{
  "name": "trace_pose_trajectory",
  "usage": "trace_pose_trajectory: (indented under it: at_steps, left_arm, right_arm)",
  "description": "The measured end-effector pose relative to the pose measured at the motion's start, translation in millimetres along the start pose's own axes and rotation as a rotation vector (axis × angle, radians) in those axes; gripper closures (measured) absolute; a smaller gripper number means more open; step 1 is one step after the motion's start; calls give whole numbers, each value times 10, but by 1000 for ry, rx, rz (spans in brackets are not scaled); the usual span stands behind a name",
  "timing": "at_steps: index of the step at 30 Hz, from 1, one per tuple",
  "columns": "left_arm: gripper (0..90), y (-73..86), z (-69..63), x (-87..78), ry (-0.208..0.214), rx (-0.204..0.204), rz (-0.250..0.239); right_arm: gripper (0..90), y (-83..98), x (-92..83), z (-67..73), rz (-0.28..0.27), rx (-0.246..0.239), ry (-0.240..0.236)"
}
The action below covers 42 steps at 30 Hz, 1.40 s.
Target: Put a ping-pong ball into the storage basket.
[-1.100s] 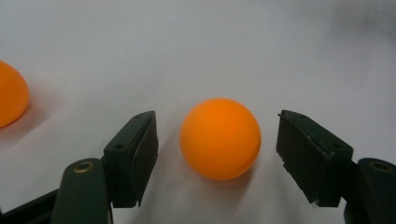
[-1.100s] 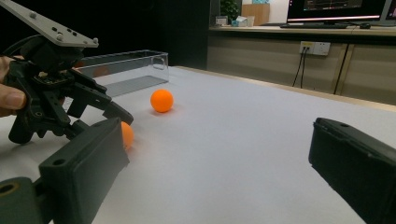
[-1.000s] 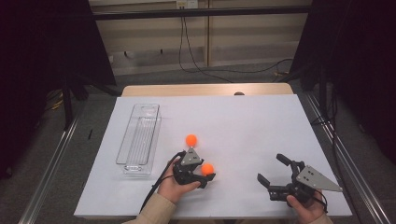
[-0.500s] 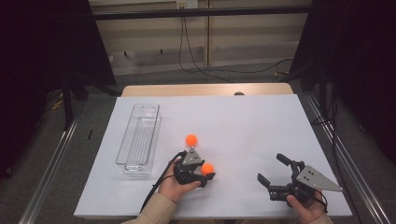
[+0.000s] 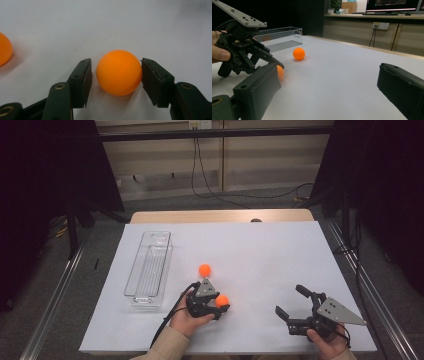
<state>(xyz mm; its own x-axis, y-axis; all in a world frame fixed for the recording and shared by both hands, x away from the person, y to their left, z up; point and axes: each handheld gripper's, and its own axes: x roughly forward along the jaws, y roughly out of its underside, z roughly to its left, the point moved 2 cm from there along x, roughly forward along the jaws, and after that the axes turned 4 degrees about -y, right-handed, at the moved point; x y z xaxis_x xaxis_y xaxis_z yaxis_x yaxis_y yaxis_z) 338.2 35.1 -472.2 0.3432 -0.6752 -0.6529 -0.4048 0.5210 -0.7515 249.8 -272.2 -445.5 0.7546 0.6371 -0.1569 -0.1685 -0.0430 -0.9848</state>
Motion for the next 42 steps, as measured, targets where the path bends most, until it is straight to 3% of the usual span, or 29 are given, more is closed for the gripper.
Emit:
trace_pose_trajectory:
  at_steps: [18, 42]
  left_arm:
    - [468, -7, -9, 29, -12, -5, 7]
    - [504, -4, -13, 38, 4, -5, 14]
  right_arm:
    - [30, -2, -3, 0, -1, 3, 0]
    - [32, -5, -4, 1, -4, -2, 5]
